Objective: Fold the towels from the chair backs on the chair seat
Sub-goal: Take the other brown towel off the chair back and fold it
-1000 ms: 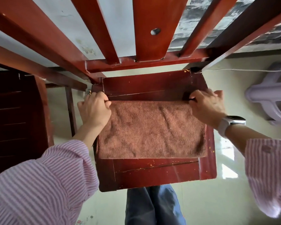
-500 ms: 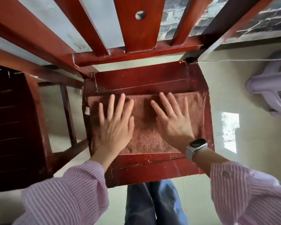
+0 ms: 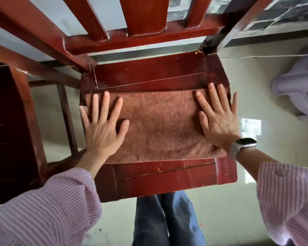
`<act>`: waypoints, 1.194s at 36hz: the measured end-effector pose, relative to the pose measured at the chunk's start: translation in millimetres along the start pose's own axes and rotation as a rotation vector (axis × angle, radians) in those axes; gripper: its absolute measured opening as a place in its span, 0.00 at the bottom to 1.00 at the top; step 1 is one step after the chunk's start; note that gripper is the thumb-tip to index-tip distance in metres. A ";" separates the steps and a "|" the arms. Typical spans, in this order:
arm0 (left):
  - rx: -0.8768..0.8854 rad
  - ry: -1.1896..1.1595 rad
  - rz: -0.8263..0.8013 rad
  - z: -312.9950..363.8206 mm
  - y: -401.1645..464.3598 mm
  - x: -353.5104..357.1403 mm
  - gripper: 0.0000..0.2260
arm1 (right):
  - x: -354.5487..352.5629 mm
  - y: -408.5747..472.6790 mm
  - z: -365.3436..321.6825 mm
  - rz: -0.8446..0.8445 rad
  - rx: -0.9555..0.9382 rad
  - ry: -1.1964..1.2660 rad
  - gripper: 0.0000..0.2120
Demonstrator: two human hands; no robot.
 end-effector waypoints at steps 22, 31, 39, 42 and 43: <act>-0.019 -0.035 0.037 14.8 -46.9 13.8 0.26 | 4.9 -61.6 9.7 0.229 0.233 0.382 0.21; 0.067 -0.005 -0.064 56.9 -48.5 15.4 0.26 | -0.6 -54.1 28.4 0.083 0.758 0.642 0.10; 0.054 0.001 -0.153 57.2 -46.8 16.6 0.25 | -7.2 -44.7 24.7 -0.066 0.795 0.610 0.07; 0.074 -0.013 -0.187 56.5 -46.5 15.4 0.25 | -11.0 -48.3 20.7 -0.060 0.779 0.571 0.08; 0.073 -0.019 -0.206 56.0 -46.2 14.5 0.25 | -12.0 -50.1 19.6 -0.044 0.785 0.613 0.08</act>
Point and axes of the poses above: each hand's wrist, its own y-axis towards the middle knuckle, its own x-axis out of the palm, z = x × y, the point moved 5 cm from there along y, towards the middle knuckle, and after that the axes turned 3 degrees about -z, right-handed, at the moved point
